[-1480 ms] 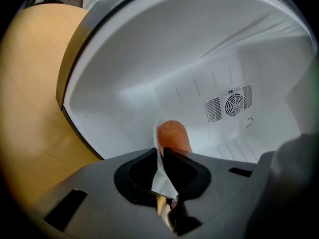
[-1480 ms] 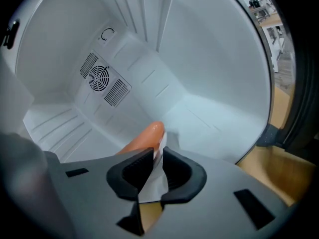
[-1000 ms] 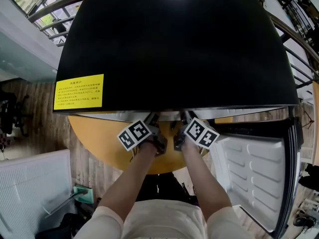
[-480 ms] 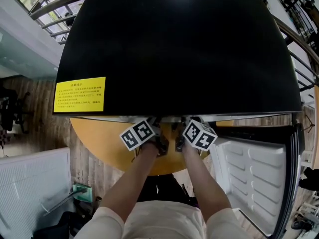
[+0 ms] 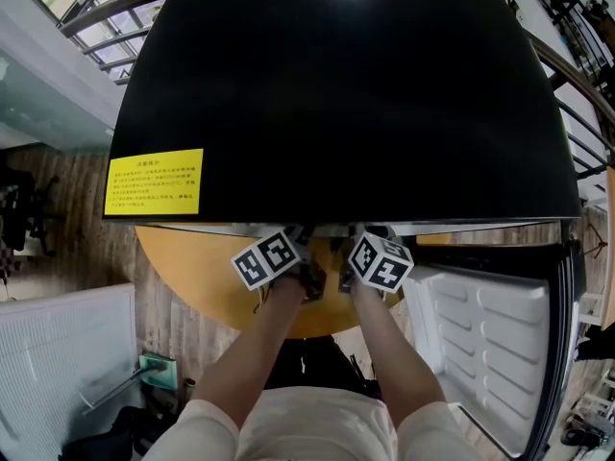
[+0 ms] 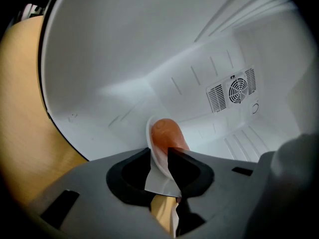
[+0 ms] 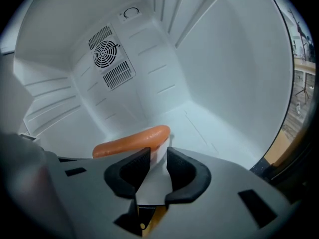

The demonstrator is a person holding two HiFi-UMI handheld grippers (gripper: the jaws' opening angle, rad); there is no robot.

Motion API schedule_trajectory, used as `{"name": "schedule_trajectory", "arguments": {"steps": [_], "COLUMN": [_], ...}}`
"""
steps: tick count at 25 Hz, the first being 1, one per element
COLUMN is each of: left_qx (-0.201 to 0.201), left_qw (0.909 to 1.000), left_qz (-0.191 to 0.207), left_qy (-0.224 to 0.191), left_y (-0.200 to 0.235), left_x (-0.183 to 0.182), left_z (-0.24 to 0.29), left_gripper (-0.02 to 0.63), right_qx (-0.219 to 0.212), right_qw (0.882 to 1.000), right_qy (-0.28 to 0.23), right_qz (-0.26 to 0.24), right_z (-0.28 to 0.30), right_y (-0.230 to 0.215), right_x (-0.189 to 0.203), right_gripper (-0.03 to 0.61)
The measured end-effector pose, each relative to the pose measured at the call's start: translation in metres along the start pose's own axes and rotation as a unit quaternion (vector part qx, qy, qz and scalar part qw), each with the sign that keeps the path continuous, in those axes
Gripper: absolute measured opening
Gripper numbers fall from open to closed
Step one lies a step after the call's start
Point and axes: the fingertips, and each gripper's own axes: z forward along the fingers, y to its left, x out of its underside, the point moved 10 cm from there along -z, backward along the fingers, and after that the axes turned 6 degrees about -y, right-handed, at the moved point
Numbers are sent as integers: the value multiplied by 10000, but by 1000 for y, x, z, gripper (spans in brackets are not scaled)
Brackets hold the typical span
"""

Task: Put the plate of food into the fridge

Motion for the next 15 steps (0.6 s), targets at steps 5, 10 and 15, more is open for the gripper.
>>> {"name": "schedule_trajectory", "arguments": {"steps": [5,10,15], "left_qx": [11,15,56], "left_qw": [10000,10000,9998], "left_qz": [3,56,187], "left_qy": [8,2,-21], "left_y": [0,-1,-3], "left_x": [1,1,-1], "left_z": [-5,-10,-18], "left_gripper": [117,120,120], "right_qx": [34,-14,-85], "right_qw": [10000,10000,9999], "right_qy": [-38,-42,-63], "right_qz": [14,75,112], "right_z": [-6,-11,-19], "right_y": [0,0,3], "right_x": [0,1,1], "right_gripper": [106,106,106]}}
